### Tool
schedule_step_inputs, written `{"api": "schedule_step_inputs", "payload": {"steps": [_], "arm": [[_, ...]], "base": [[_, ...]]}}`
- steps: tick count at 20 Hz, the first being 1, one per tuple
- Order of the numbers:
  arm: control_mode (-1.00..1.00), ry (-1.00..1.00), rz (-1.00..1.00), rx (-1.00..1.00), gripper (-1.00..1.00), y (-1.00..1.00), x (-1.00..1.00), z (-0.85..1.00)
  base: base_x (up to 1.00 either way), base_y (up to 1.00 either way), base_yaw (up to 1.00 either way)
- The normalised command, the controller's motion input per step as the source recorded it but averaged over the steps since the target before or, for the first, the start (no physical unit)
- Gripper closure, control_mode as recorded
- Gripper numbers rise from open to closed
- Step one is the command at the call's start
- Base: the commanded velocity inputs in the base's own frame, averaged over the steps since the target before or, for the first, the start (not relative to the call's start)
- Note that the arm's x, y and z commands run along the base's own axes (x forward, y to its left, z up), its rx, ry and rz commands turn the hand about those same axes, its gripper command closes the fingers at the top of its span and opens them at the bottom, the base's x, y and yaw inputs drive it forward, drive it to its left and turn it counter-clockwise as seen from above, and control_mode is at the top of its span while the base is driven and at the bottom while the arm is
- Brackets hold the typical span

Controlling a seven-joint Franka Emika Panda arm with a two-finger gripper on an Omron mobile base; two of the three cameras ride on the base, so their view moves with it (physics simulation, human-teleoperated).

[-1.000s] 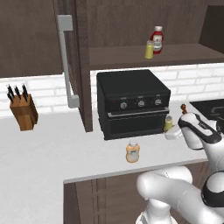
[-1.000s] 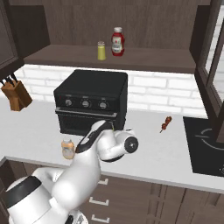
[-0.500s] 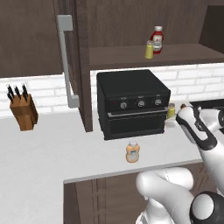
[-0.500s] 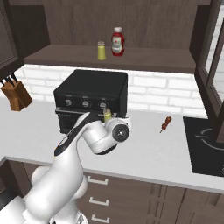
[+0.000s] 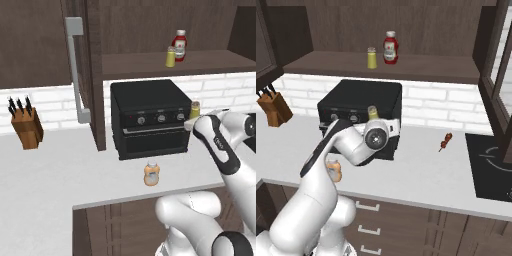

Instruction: Put the shaker and condiment bottle from the counter next to their counterparts in the cabinet.

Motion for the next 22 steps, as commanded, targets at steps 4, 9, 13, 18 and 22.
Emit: {"api": "schedule_step_inputs", "payload": {"steps": [4,9,13,18,22], "arm": [[-1.00,-0.08,-0.12,0.00,1.00,0.17,0.00,0.70],[-1.00,-0.08,-0.12,0.00,1.00,0.15,0.00,0.67],[-1.00,-0.07,-0.11,0.00,1.00,0.15,0.00,0.61],[-1.00,-0.05,-0.11,0.00,1.00,0.18,-0.17,0.55],[-1.00,0.00,-0.13,0.05,1.00,0.22,-0.46,0.41]], "base": [[0.00,0.00,0.00],[0.00,0.00,0.00],[0.00,0.00,0.00],[0.00,0.00,0.00],[0.00,0.00,0.00]]}}
